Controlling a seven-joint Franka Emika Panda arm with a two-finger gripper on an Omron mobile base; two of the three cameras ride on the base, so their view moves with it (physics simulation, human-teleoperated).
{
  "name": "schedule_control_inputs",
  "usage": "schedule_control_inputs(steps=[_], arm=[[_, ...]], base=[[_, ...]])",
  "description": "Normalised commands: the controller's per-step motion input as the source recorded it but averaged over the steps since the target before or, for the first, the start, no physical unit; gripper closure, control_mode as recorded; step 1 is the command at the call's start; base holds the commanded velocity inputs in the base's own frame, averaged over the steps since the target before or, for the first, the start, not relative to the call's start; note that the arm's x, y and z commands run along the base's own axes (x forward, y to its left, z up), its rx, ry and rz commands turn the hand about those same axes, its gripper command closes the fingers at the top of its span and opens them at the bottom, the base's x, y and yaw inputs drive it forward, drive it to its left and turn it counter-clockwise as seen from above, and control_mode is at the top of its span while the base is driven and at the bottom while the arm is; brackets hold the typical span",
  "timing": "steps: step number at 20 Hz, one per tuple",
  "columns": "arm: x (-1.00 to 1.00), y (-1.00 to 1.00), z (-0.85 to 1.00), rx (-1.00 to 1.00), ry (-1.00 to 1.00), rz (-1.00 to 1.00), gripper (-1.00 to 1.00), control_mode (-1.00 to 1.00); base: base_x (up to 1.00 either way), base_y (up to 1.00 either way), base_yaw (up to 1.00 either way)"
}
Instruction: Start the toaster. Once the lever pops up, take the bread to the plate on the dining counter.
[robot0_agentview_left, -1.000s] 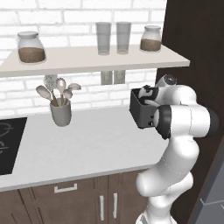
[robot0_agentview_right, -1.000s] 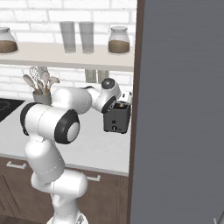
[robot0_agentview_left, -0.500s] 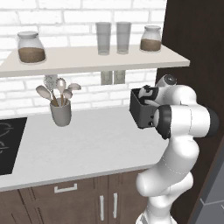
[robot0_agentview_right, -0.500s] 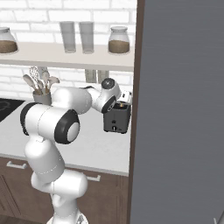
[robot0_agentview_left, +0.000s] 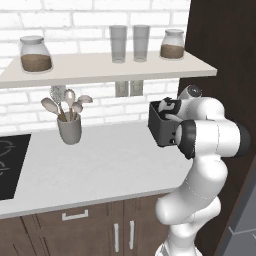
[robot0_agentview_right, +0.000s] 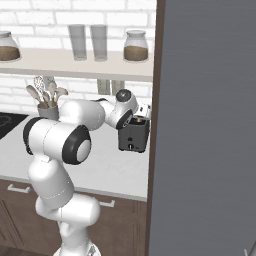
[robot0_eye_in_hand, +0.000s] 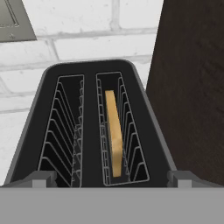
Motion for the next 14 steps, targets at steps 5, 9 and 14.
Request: schedule_control_inputs(steps=[5, 9, 14], arm=[[0.00, 0.00, 0.00, 0.00, 0.00, 0.00, -1.00, -1.00], [0.00, 0.00, 0.00, 0.00, 0.00, 0.00, -1.00, -1.00], [0.00, 0.00, 0.00, 0.00, 0.00, 0.00, -1.00, -1.00]], base=[[0.00, 0.00, 0.00], [0.00, 0.00, 0.00], [0.00, 0.00, 0.00]])
